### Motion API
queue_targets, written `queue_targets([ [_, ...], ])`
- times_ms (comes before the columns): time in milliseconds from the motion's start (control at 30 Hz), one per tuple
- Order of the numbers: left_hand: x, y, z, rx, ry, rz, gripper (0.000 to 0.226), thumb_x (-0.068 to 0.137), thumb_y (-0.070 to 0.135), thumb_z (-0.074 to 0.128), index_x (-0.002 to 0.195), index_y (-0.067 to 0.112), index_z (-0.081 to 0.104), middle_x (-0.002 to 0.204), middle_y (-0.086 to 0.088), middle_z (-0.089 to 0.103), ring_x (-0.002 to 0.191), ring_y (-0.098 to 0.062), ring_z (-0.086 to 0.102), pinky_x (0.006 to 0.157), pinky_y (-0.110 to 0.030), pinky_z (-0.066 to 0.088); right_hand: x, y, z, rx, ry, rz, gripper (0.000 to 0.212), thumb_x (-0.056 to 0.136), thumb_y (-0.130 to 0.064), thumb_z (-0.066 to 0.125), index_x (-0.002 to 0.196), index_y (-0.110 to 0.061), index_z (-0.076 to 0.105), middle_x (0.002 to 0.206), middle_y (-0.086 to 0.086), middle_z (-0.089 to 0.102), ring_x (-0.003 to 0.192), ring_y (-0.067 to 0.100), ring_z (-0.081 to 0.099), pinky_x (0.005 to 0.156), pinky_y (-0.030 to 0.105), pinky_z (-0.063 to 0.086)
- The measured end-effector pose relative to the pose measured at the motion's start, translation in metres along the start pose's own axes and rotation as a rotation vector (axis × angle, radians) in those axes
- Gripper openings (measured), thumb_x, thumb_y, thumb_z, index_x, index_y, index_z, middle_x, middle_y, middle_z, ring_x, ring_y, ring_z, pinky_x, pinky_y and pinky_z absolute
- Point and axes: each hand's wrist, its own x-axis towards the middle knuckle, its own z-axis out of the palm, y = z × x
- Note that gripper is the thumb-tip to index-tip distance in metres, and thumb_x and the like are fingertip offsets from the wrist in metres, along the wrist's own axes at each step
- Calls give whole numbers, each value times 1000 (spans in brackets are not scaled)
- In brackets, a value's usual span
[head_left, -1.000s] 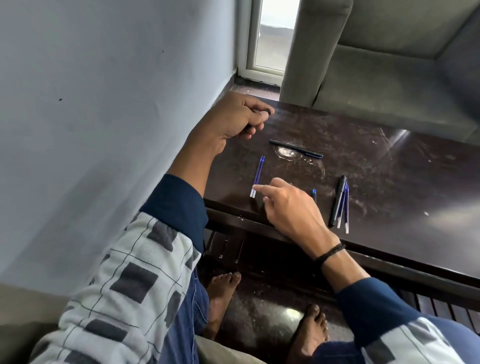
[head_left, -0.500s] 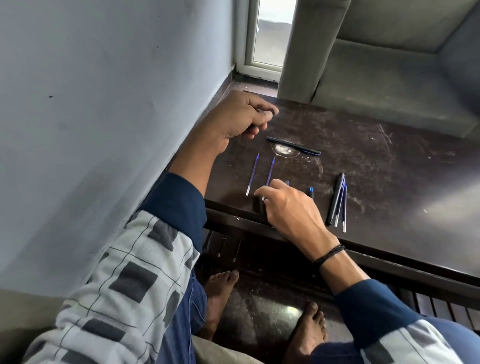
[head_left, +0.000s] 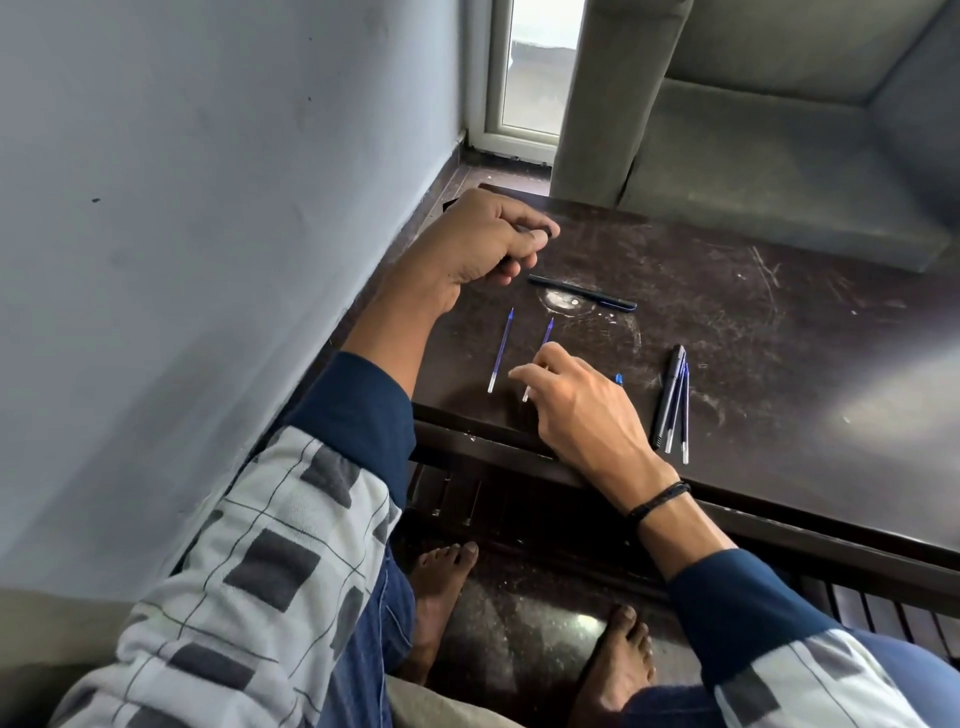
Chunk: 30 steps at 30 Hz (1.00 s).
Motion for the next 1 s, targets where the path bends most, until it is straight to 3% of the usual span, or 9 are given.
queue_targets([
  [133, 1, 0, -1, -7, -5, -5, 18, 95, 8, 65, 109, 11, 76, 73, -3, 66, 54, -6, 53, 58, -20, 52, -1, -1, 3, -51, -20, -27, 26, 80, 6, 67, 98, -12, 75, 102, 2, 60, 81, 26, 62, 49, 31, 40],
  [300, 1, -1, -1, 1, -4, -4, 18, 95, 9, 65, 109, 12, 77, 74, -4, 67, 55, -6, 53, 59, -21, 52, 1, 0, 7, -65, 41, -70, 23, 77, 7, 72, 85, -15, 68, 101, 3, 58, 73, 23, 53, 50, 29, 32],
  [433, 0, 2, -2, 12, -9, 13, 19, 96, 9, 64, 111, 11, 76, 75, -5, 66, 54, -6, 52, 59, -21, 51, 6, 3, 8, -64, 76, -138, 31, 80, 2, 69, 97, -23, 64, 117, 1, 57, 84, 24, 50, 65, 38, 48],
  [600, -1, 1, -4, 29, -89, -4, 16, 94, 12, 67, 106, 14, 78, 75, -3, 67, 56, -7, 53, 59, -21, 50, 7, 1, -2, -66, 174, -182, 33, 86, -6, 70, 109, -28, 62, 132, -13, 60, 104, 21, 55, 77, 35, 41],
  [733, -1, -1, -4, 39, -125, -32, 14, 93, 14, 69, 104, 13, 78, 76, -3, 66, 55, -8, 52, 60, -22, 50, 9, 5, -18, -57, 389, -125, 26, 86, -8, 73, 105, -25, 67, 114, -13, 69, 109, 20, 58, 89, 36, 38],
  [833, -2, 1, -3, 54, -158, -42, 14, 94, 19, 69, 103, 13, 78, 77, -3, 65, 55, -8, 50, 60, -22, 49, 10, 12, -32, -80, 521, -72, 17, 91, -10, 66, 102, -22, 71, 104, -9, 69, 106, 22, 59, 96, 41, 35],
  [1000, -5, 5, 1, 122, -298, -55, 15, 93, 25, 71, 101, 16, 79, 77, -3, 67, 57, -8, 51, 58, -19, 48, 11, 23, -44, -48, 662, 87, 20, 95, -8, 60, 104, -21, 73, 95, -4, 66, 90, 21, 57, 94, 39, 34],
])
